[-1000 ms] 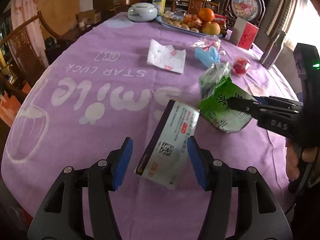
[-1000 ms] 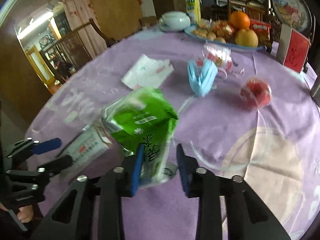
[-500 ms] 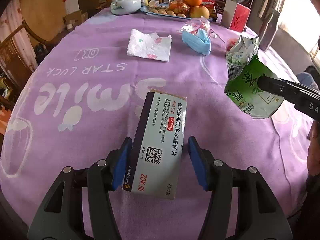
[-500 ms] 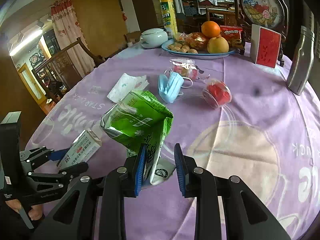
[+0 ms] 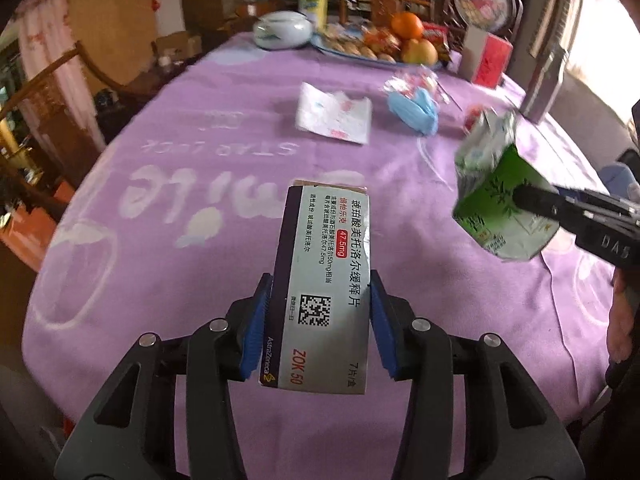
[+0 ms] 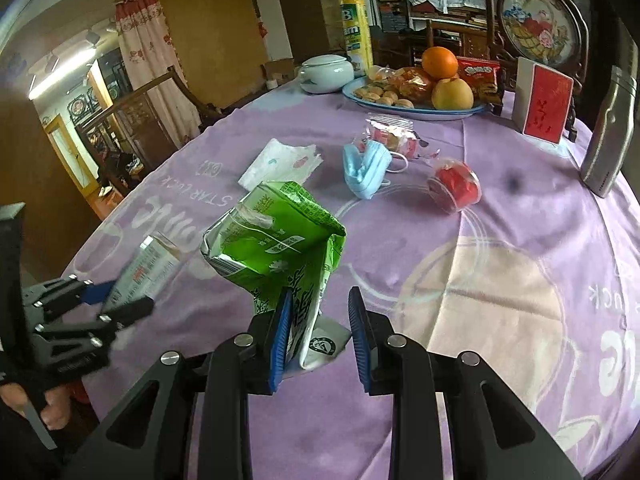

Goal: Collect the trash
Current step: 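Carry the medicine box and green carton over the red basket with both grippers, then open both grippers to drop the box and carton into the basket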

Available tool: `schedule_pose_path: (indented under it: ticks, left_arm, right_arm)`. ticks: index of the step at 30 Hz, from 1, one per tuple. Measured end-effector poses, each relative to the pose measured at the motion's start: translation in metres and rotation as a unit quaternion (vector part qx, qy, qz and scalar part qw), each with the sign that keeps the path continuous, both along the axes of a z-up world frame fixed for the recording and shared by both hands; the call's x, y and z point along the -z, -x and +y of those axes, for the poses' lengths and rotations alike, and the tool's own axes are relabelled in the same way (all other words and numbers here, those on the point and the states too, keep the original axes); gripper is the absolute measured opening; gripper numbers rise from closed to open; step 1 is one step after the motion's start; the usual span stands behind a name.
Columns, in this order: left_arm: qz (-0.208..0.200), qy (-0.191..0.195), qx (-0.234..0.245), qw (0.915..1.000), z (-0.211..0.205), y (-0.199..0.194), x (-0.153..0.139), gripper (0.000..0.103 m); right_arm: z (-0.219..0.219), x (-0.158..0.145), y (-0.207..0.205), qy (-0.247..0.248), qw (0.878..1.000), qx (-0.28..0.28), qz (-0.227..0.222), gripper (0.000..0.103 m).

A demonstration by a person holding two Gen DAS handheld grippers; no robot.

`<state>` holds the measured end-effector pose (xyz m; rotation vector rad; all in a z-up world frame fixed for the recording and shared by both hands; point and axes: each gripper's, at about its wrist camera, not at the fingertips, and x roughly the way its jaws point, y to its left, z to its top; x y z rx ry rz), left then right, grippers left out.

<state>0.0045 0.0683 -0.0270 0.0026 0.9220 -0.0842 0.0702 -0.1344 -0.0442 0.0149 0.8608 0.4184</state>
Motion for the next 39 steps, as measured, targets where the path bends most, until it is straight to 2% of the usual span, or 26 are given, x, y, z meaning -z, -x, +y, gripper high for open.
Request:
schedule_pose_path:
  ticks: [7, 13, 16, 20, 25, 29, 31, 34, 36, 39]
  left_arm:
    - [-0.025, 0.014, -0.041, 0.9988, 0.038, 0.035, -0.016, 0.046]
    - [-0.052, 0.034, -0.091, 0.994, 0.083, 0.074, -0.026, 0.046]
    - [-0.06, 0.044, -0.124, 0.9895, 0.112, 0.098, -0.028, 0.046]
    - [-0.069, 0.051, -0.173, 0.9812, 0.154, 0.138, -0.029, 0.046]
    - [-0.073, 0.056, -0.245, 0.9651, 0.208, 0.197, -0.023, 0.046]
    - [-0.055, 0.065, -0.307, 0.9479, 0.255, 0.237, 0.0, 0.046]
    - [-0.032, 0.076, -0.345, 0.9351, 0.282, 0.253, 0.021, 0.046]
    - [0.012, 0.093, -0.391, 0.9155, 0.32, 0.267, 0.061, 0.046]
    - [0.048, 0.099, -0.414, 0.9035, 0.341, 0.27, 0.092, 0.046]
    - [0.097, 0.138, -0.428, 0.8877, 0.362, 0.271, 0.137, 0.046]
  right_arm:
    - [0.034, -0.013, 0.021, 0.001, 0.999, -0.041, -0.013, 0.028]
    - [0.089, -0.028, 0.048, 0.006, 0.994, -0.102, -0.028, 0.028]
    - [0.126, -0.038, 0.066, 0.003, 0.989, -0.142, -0.038, 0.028]
    - [0.192, -0.052, 0.093, -0.011, 0.974, -0.22, -0.047, 0.028]
    - [0.273, -0.055, 0.124, -0.024, 0.954, -0.298, -0.036, 0.028]
    - [0.34, -0.043, 0.147, -0.011, 0.935, -0.353, -0.014, 0.028]
    - [0.376, -0.029, 0.158, 0.002, 0.925, -0.381, 0.0, 0.028]
    - [0.415, -0.009, 0.165, 0.018, 0.916, -0.399, 0.026, 0.028]
    - [0.443, 0.008, 0.17, 0.034, 0.912, -0.407, 0.043, 0.028]
    - [0.48, 0.038, 0.179, 0.06, 0.904, -0.418, 0.069, 0.028]
